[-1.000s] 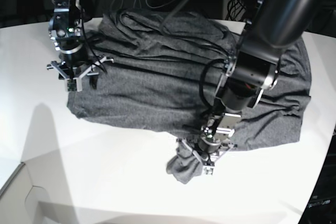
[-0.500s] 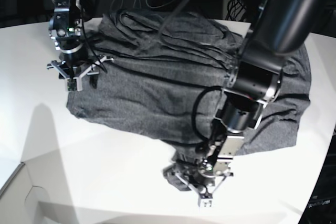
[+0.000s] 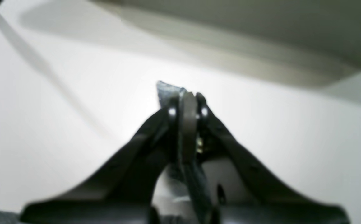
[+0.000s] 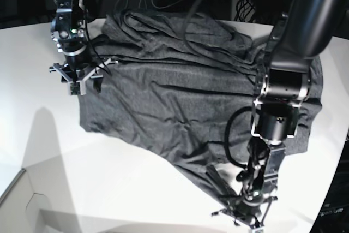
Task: Layout the t-shirt on the table in an organized manner, then fold the t-shirt properly
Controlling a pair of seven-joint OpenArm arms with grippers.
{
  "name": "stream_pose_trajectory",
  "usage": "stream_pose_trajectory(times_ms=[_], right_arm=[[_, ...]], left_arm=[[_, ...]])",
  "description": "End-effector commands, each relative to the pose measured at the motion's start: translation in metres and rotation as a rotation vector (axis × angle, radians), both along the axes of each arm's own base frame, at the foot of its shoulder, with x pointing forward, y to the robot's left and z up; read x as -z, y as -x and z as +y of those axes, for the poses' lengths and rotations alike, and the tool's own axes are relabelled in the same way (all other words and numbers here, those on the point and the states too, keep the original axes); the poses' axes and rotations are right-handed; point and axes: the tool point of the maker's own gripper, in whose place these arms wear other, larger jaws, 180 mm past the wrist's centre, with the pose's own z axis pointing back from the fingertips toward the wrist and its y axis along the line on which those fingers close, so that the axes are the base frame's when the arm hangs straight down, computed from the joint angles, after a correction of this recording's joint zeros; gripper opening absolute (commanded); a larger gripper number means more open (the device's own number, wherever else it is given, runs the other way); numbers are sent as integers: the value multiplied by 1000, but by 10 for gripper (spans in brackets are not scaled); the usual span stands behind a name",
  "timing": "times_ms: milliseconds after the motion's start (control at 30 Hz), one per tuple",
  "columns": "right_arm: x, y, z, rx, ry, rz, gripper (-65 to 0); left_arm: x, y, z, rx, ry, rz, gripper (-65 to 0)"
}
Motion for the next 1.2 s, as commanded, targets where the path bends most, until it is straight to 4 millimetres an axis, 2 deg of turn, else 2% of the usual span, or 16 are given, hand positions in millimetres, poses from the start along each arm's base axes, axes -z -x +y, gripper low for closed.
stream_pose_trajectory(times_ms=[0,333,400,467,667,733,800,933,1000,1133,1167], right_arm=[[-13,-8,-1,-5,5,-50,-373],[-13,-8,-1,-5,5,-50,-373],[-13,-9,-1,-5,5,-51,-373],[-13,-9,-1,-5,5,-51,-373],[-14,-14,0,-4,0,-56,-373],[-8,-13,3,-1,-12,-42,-373],[-4,-11,3,1,-15,-33,-373],[-4,-10,3,1,-15,-32,-373],[-5,-10,3,2,-14,-33,-373],[-4,-9,1,4,-12,-32,-373],[-4,-9,1,4,-12,-32,-373]], left_arm=[[-45,-14,6,-5,-6,-106,-648],[-38,-12,11,-11,-7,-95,-648],[-26,-7,19,-21,-13,-76,-648],[-28,-4,25,-29,-21,-89,-648],[-82,-12,17,-12,-17,-216,-648],[-106,-18,-1,10,5,-257,-648],[-120,-22,-17,30,23,-280,-648],[-135,-25,-36,57,40,-302,-648],[-135,-25,-36,58,39,-307,-646],[-132,-24,-27,45,30,-302,-646],[-132,-24,-18,36,20,-301,-646]])
